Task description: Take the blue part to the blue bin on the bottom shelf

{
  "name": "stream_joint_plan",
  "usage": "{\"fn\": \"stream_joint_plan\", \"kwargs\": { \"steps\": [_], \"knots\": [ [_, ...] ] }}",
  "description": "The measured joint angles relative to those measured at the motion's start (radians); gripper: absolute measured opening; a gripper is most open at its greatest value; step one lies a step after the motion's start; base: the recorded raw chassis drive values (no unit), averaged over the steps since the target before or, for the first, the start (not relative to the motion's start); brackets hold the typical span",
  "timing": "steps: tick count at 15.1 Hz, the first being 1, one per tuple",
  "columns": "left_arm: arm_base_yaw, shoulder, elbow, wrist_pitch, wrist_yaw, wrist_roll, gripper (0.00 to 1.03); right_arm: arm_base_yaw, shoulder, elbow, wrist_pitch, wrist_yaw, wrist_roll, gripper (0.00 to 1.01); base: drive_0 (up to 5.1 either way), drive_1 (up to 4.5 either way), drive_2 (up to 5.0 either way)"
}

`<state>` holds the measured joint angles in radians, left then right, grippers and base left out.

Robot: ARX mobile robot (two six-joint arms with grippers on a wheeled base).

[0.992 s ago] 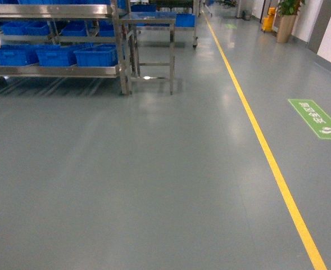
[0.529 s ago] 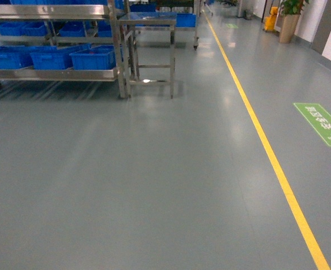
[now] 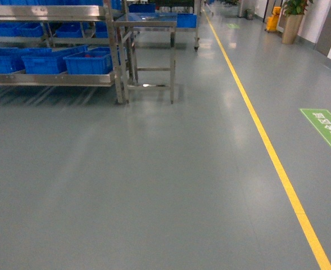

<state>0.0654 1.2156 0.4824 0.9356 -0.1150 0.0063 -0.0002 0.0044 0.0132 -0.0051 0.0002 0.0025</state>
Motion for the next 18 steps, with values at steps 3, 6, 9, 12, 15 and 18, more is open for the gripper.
{"fn": "stream_joint_plan", "kwargs": {
  "steps": [3, 6, 9, 12, 15, 18],
  "knots": [
    [0.001, 0.001, 0.000, 0.002, 0.000, 0.000, 0.45, 0.000, 0.000, 0.000, -0.001, 0.000, 0.000, 0.98, 0.0, 4.09, -4.1],
    [0.001, 0.001, 0.000, -0.001, 0.000, 0.000, 0.45, 0.000, 0.000, 0.000, -0.001, 0.000, 0.000, 0.98, 0.0, 4.09, -4.1],
    [0.002, 0.001, 0.000, 0.003, -0.002, 0.000, 0.45, 0.000, 0.000, 0.000, 0.000, 0.000, 0.000, 0.98, 0.0, 4.09, -4.1],
    [-0.001, 0.001, 0.000, 0.000, 0.003, 0.000, 0.45, 0.000, 0.000, 0.000, 0.002, 0.000, 0.000, 0.98, 0.0, 4.09, -4.1],
    [-0.001, 0.000, 0.000, 0.000, 0.001, 0.000, 0.45, 0.000, 0.000, 0.000, 0.000, 0.000, 0.000, 0.98, 0.0, 4.09, -4.1],
    [-0.001, 0.001, 0.000, -0.004, 0.002, 0.000, 0.45, 0.000, 0.000, 0.000, 0.003, 0.000, 0.000, 0.98, 0.0, 4.11, -4.1]
  ]
}}
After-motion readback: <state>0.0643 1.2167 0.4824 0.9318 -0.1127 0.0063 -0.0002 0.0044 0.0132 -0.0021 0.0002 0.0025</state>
